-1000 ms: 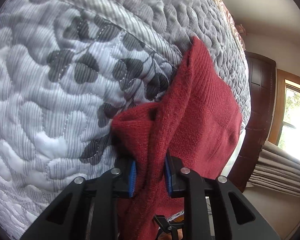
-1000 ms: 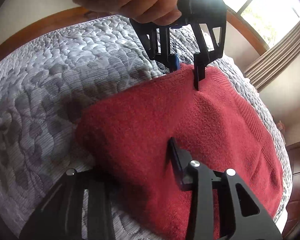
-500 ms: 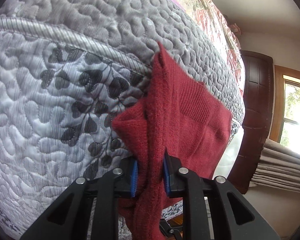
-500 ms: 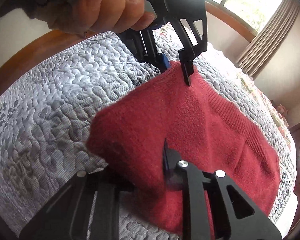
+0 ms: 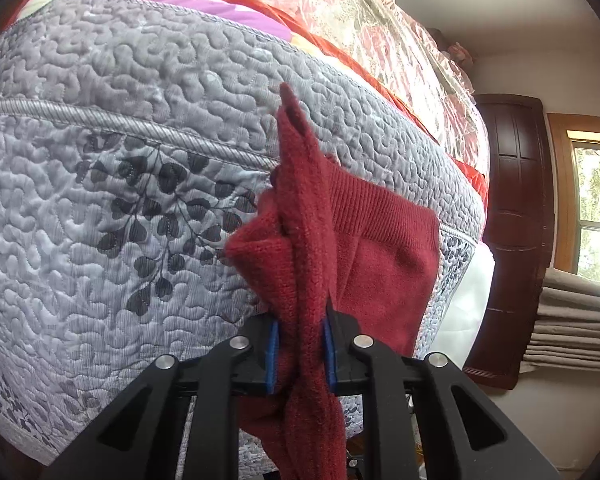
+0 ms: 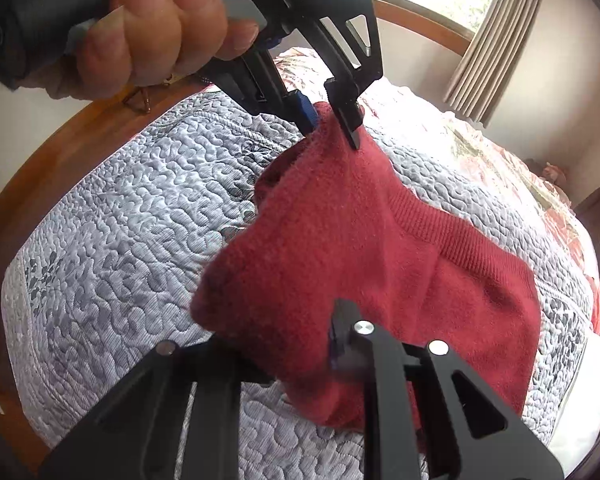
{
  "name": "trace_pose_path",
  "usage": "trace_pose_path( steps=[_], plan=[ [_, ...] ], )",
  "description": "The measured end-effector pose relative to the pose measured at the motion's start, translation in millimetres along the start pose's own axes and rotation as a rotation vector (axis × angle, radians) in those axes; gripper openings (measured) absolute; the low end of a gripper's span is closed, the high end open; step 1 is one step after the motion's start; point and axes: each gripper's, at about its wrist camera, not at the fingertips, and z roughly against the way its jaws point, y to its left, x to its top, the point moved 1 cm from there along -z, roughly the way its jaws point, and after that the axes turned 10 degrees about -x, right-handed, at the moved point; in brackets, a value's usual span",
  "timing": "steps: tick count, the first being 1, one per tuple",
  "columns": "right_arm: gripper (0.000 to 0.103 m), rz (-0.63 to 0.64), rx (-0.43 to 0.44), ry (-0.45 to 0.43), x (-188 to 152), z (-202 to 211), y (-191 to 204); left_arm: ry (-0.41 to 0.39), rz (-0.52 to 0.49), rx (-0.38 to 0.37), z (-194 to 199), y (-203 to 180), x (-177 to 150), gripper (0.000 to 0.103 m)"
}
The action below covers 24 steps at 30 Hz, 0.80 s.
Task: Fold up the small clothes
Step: 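Lift the edge with the left gripper and fold it over the sweater, release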
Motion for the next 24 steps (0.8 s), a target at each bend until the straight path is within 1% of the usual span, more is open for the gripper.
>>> trace_pose_path(
  steps=[5, 14, 19, 24],
  plan=[
    [0.015, -0.058, 0.008, 0.017, -8.2, 12.3, -21.3, -0.019, -0.001, 0.028, -3.0, -25.2, -11.2, 0.017],
    [0.014, -0.164, 0.014, 0.005, -21.2, 33.0, -76.2, -0.056, -0.023, 0.028, -17.3, -86.0, -25.8, 0.016],
    [0.013, -0.254, 0.035, 0.005, -34.8, 35.9, -110.1, -0.045, -0.055, 0.06, -38.5, -117.9, -28.5, 0.016],
    [0.012, -0.35, 0.051, -0.003, -53.9, 34.5, -142.3, -0.016, -0.105, 0.109, -71.8, -151.9, -31.2, 0.016]
  ],
)
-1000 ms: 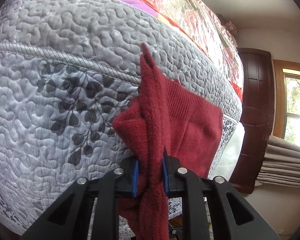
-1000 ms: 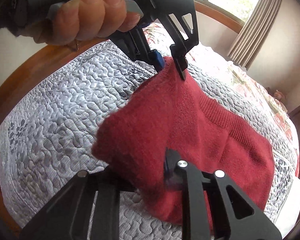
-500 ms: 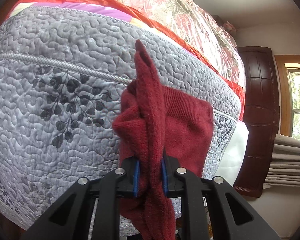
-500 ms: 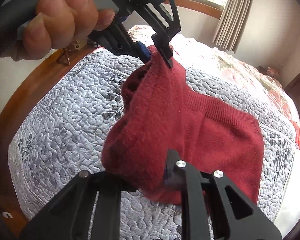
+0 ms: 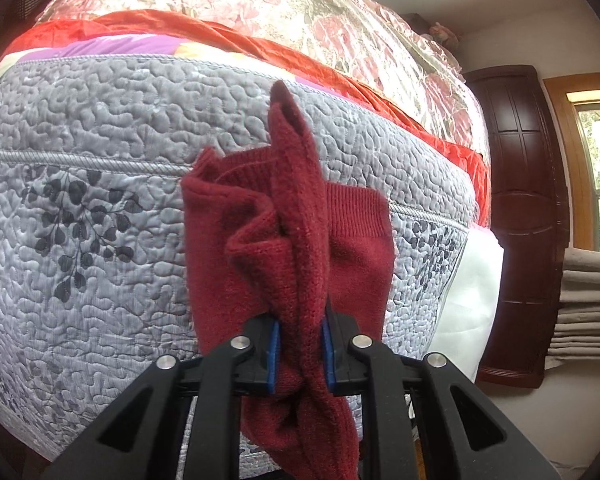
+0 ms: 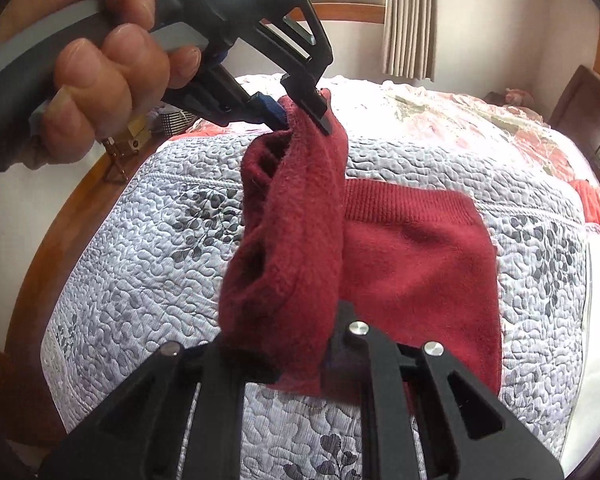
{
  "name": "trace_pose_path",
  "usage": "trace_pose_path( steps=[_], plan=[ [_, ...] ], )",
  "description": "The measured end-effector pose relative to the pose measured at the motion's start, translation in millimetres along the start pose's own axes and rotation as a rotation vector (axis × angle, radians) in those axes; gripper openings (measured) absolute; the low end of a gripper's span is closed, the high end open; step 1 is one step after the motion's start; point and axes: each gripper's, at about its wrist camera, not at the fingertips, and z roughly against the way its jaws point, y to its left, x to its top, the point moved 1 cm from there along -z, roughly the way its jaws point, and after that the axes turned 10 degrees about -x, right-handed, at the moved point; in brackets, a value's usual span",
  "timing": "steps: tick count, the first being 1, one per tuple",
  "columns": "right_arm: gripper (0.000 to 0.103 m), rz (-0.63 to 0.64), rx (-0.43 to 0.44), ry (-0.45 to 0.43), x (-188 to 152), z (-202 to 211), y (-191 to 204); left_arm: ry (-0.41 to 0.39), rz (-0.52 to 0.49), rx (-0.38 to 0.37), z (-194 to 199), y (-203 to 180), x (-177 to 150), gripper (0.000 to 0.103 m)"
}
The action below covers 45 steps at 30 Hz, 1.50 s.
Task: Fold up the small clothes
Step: 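Lift the edge with the left gripper and fold it over the sweater, release, then pinch and straighten the folded sweater's edge with the right gripper, release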
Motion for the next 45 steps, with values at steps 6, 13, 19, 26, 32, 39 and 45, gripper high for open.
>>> trace_pose_path(
  steps=[6, 13, 19, 26, 32, 39, 45],
  plan=[
    [0.011, -0.124, 0.02, 0.019, -15.6, -8.9, -43.2, 0.048, -0.039, 0.052, -49.2, -35.9, -1.4, 0.016],
    [0.011, -0.258, 0.054, 0.07, -42.6, -27.6, -90.7, 0.085, -0.076, 0.11, -107.3, -64.3, -5.9, 0.016],
    [0.011, -0.349, 0.096, 0.11, -64.7, -39.7, -125.2, 0.107, -0.107, 0.151, -151.7, -81.3, -14.2, 0.016],
    [0.011, -0.461, 0.173, 0.144, -88.8, -52.3, -157.5, 0.072, -0.139, 0.247, -188.2, -95.2, -24.0, 0.016],
    [0.011, -0.568, 0.246, 0.164, -106.2, -66.3, -178.6, 0.041, -0.161, 0.316, -211.3, -106.6, -30.3, 0.022],
    [0.029, -0.811, 0.409, 0.262, -151.3, -105.9, -209.6, -0.016, -0.291, 0.091, -186.2, -137.5, -45.6, 0.065],
    [0.039, -0.752, 0.412, 0.284, -157.0, -82.1, -226.6, -0.032, -0.339, -0.014, -112.6, -101.9, -76.2, 0.076]
  ],
)
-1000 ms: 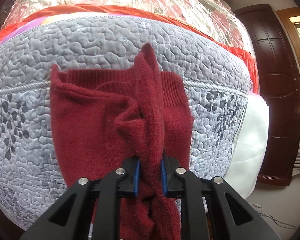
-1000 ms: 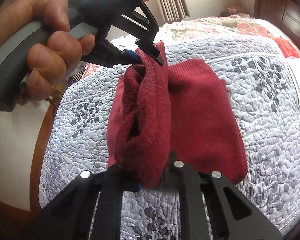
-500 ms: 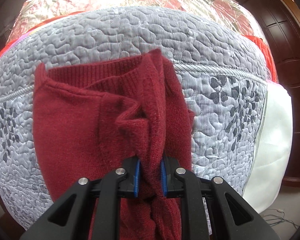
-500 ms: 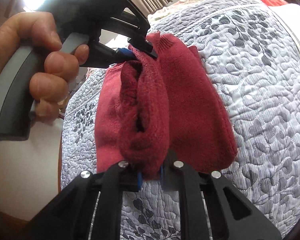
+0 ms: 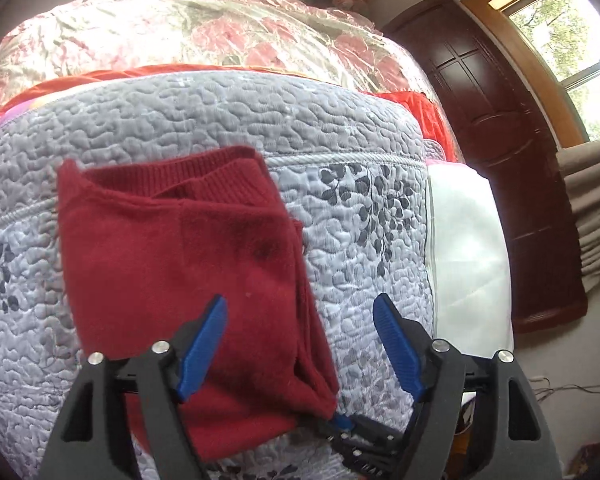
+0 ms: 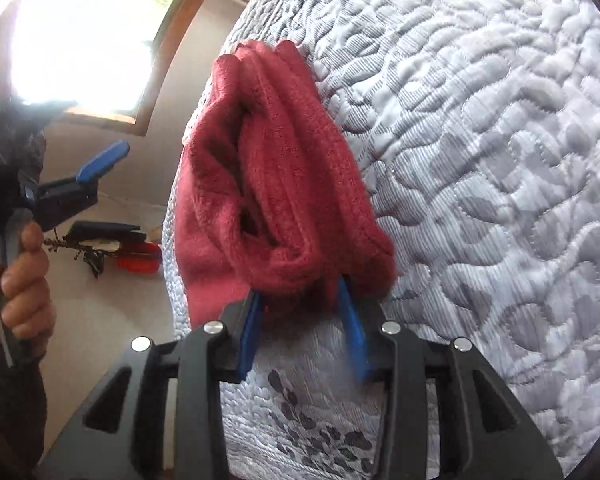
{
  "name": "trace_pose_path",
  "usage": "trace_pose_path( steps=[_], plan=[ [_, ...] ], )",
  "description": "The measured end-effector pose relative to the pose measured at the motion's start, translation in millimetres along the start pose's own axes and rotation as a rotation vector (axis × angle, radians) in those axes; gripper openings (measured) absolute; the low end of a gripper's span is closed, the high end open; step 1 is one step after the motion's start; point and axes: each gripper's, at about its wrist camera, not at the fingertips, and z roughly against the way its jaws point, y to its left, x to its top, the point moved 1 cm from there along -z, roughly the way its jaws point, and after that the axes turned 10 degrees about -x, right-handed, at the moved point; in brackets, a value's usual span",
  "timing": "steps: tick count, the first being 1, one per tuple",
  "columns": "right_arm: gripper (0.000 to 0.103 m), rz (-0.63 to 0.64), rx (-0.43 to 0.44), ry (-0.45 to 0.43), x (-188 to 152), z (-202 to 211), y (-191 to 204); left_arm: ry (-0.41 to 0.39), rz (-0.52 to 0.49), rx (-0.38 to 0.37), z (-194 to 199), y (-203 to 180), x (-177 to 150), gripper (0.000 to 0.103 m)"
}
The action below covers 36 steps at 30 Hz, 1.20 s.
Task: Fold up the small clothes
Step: 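Pinch and straighten the folded sweater's edge with the right gripper, release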
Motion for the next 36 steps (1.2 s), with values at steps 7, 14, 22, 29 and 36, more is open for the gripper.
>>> trace_pose_path(
  steps=[7, 14, 22, 29, 36],
  plan=[
    [0.05, 0.382, -0.134, -0.059, 16.2, 35.7, 56.4, 0.015, 0.061, 0.02, 44.3, 62.3, -95.6, 0.076],
    [0.02, 0.657, -0.218, 0.114, 26.5, -24.9, 86.4, 0.06, 0.131, -0.001, 35.9, 80.0, -135.9, 0.076],
    [0.006, 0.422, -0.11, 0.18, 55.2, 1.8, 33.6, 0.146, -0.018, -0.063, 10.5, 44.6, -118.1, 0.076],
    [0.025, 0.326, -0.027, 0.24, 51.9, -6.9, 22.2, 0.279, -0.009, -0.001, -47.9, 63.1, -125.4, 0.076],
    [0.051, 0.345, 0.011, 0.163, 102.3, 4.7, 70.8, 0.248, 0.039, -0.033, -39.4, 77.5, -126.6, 0.076]
  ],
)
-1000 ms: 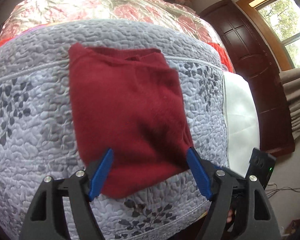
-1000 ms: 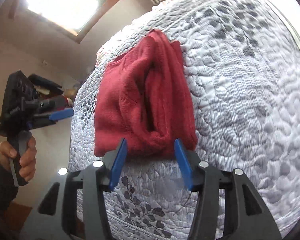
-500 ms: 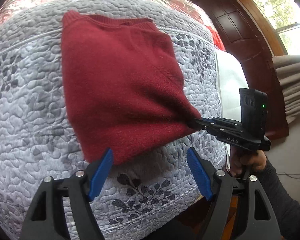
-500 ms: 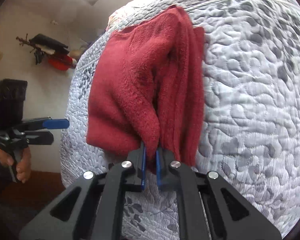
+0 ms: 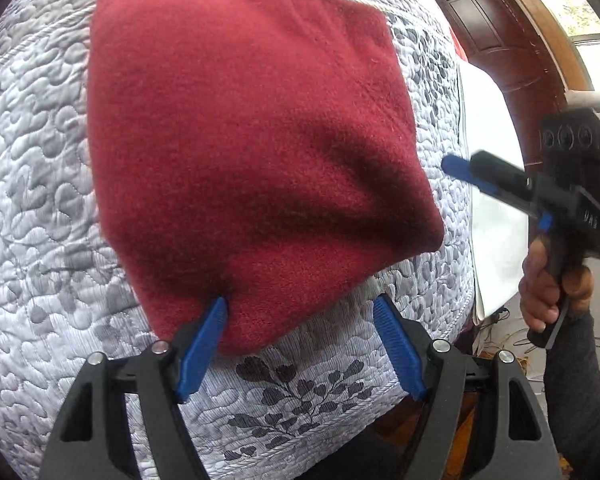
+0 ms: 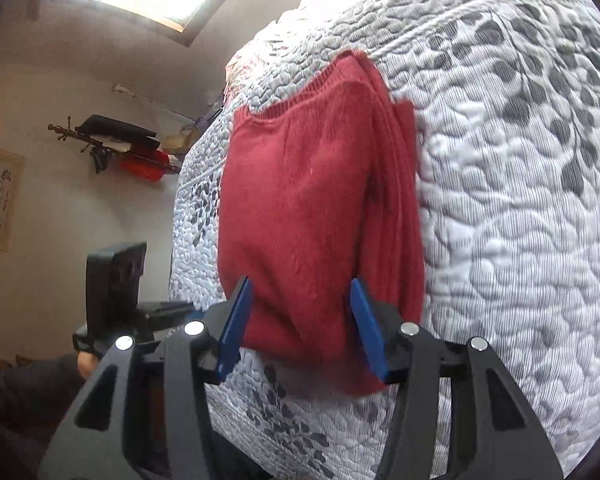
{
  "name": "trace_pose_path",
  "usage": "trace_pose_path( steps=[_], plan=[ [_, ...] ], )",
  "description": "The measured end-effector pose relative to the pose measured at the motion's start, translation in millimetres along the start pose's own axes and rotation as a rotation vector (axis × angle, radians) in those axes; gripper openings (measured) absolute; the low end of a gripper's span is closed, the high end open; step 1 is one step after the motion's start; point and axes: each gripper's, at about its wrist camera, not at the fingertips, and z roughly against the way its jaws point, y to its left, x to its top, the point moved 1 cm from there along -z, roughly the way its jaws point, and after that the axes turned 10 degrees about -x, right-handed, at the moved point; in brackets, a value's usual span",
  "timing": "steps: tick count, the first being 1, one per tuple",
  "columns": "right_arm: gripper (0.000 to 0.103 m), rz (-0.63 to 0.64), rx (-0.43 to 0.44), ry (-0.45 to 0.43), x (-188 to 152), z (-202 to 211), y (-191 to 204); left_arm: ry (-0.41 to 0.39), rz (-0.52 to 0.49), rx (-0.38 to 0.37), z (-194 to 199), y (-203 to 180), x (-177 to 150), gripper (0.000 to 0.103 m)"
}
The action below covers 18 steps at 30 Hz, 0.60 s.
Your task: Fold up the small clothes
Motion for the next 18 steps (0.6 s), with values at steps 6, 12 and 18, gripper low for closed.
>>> trace_pose_path(
  steps=[6, 12, 18],
  plan=[
    [0.024, -0.11, 0.017, 0.058, 45.5, -44.3, -19.4, -0.029, -0.035, -0.031, 9.9, -13.2, 0.2, 0.076],
    [0.007, -0.115, -0.054, -0.033, 54.8, -29.9, -37.0, -0.012, -0.056, -0.06, 0.7, -20.1, 6.6, 0.076],
    [0.012, -0.182, -0.056, 0.028, 39.5, -55.7, -60.5, 0.013, -0.034, -0.067, -5.8, -14.9, 9.4, 0.075]
  ],
)
